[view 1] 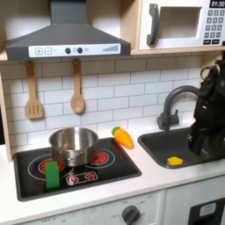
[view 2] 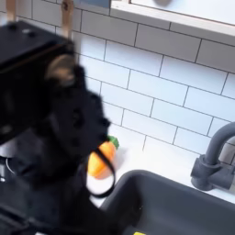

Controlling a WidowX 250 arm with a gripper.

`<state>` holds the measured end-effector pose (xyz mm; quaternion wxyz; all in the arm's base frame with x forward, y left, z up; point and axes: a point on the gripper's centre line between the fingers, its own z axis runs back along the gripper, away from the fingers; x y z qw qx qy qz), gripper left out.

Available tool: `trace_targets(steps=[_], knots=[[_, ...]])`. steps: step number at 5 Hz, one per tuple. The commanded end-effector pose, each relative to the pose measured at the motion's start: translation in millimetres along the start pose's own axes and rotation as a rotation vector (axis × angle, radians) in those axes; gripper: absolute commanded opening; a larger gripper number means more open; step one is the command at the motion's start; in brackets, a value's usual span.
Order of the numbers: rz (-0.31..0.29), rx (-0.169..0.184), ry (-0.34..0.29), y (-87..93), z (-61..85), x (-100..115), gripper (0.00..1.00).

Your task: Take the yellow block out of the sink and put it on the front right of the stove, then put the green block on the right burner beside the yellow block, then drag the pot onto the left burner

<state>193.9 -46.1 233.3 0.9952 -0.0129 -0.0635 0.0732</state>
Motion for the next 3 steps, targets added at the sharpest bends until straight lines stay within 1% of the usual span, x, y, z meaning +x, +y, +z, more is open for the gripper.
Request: trace_targets(steps=[1,2,3], knots=[[0.069,0.021,0.009,-11.8,-5.7,31.9,1.00],[0.072,0.028,0.012,-18.4,-10.6,43.8,1.00],[0.077,0.041,0.016,-20.9,-14.7,47.8,1.00]])
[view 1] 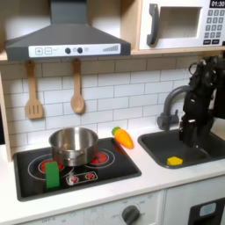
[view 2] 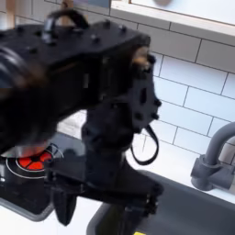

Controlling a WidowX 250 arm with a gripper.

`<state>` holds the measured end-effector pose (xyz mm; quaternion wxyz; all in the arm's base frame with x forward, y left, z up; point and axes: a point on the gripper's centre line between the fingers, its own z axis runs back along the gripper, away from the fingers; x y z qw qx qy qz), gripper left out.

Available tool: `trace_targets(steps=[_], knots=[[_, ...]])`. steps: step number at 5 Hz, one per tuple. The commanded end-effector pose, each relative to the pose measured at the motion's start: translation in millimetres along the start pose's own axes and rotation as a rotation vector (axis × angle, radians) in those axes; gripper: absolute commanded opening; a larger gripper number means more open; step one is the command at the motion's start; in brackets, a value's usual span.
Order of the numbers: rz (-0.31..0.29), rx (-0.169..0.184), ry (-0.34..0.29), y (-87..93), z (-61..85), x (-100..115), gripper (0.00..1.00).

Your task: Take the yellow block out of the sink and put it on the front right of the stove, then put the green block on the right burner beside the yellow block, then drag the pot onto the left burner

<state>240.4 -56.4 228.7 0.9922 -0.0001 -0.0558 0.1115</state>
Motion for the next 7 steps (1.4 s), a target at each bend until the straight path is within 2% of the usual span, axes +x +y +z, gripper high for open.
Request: trace_targets(steps=[1,3,4,7], knots=[[0.005,0.028,0.014,-8.3,-11.8,6.4,1.00],[0.033,0.047,0.024,-14.2,-22.2,20.4,1.00],[0.039,0.041,0.006,-23.6,-23.0,34.5,1.00],[0.089,0.062,-0.010,-40.6,-35.4,72.4,1.00]])
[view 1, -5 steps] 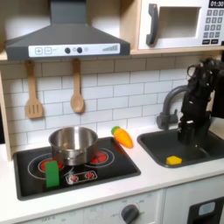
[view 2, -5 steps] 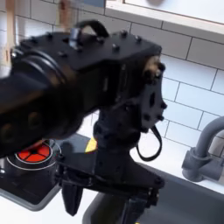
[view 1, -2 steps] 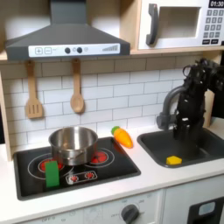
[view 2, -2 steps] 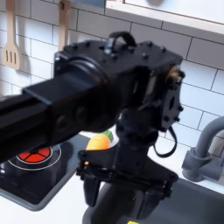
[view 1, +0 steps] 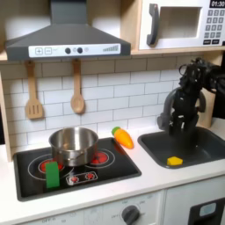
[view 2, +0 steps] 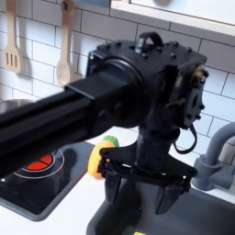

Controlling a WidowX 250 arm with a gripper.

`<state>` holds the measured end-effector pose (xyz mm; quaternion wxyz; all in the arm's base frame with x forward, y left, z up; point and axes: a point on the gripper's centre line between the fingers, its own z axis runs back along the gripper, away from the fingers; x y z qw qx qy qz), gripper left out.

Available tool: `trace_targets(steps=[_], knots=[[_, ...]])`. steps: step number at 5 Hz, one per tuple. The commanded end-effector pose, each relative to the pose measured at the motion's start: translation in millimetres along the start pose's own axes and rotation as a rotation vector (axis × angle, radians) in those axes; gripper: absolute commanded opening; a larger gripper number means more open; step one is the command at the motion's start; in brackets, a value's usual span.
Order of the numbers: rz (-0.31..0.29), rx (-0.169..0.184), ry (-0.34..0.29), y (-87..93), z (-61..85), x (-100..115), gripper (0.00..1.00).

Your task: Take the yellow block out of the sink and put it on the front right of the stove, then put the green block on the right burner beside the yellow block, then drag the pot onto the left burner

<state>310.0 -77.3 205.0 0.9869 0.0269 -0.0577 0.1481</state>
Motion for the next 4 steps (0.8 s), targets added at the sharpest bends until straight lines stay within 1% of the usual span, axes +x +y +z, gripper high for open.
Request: trace_targets(steps=[1,2,3,4], knots=[[0.036,0.009,0.007,-14.6,-9.9,21.9,1.00],[0.036,0.016,0.009,-20.1,-12.4,27.6,1.00],[0.028,0.030,0.023,-16.3,-19.3,23.6,1.00],[0.023,0.042,0.038,-15.3,-20.6,22.1,1.00]])
